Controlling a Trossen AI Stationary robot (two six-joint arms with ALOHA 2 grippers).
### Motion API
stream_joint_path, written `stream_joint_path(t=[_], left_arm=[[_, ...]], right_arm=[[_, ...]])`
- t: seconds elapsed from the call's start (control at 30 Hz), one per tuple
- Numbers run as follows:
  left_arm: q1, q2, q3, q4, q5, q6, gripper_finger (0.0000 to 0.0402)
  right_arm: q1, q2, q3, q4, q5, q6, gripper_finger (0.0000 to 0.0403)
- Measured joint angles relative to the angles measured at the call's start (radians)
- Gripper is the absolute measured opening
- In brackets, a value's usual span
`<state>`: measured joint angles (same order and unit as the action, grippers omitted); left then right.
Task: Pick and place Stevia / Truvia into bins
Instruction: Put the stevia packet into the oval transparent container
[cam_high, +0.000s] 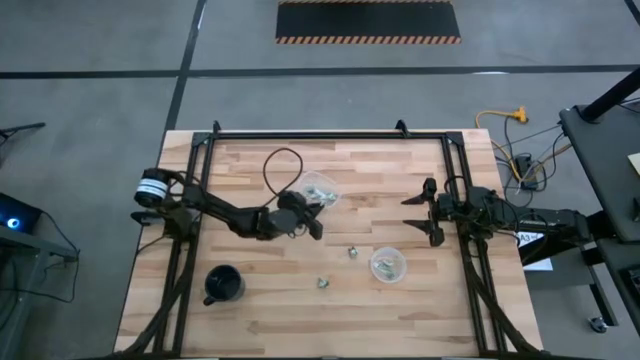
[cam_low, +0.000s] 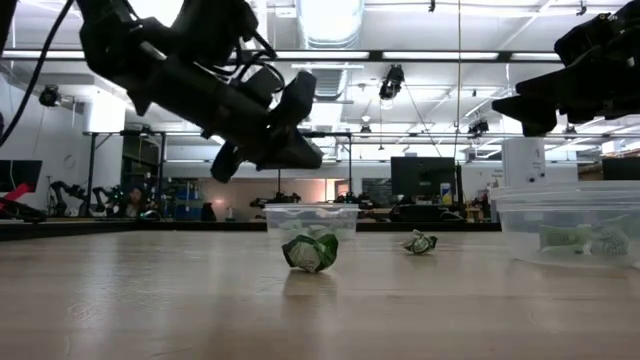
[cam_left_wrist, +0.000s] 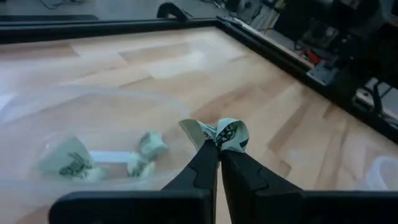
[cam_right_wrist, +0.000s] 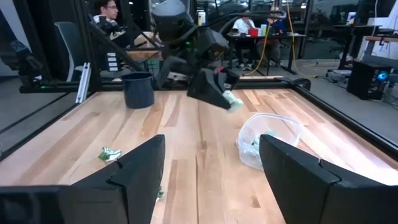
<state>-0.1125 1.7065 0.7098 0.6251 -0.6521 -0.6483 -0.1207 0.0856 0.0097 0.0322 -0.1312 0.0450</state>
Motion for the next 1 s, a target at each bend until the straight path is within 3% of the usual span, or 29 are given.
stream_joint_path(t=[0.33,1.0], left_arm=[[0.069,-0.006,0.036,0.005,0.074,0.053,0.0000],[0.126,-0.006,0.024,-0.014,0.082,0.063,0.0000]], right_arm=[[0.000,0.001,0.000,0.000,0.000,0.000,0.0256],[0.000,0.001,0.000,0.001,0.000,0.000,0.0249]])
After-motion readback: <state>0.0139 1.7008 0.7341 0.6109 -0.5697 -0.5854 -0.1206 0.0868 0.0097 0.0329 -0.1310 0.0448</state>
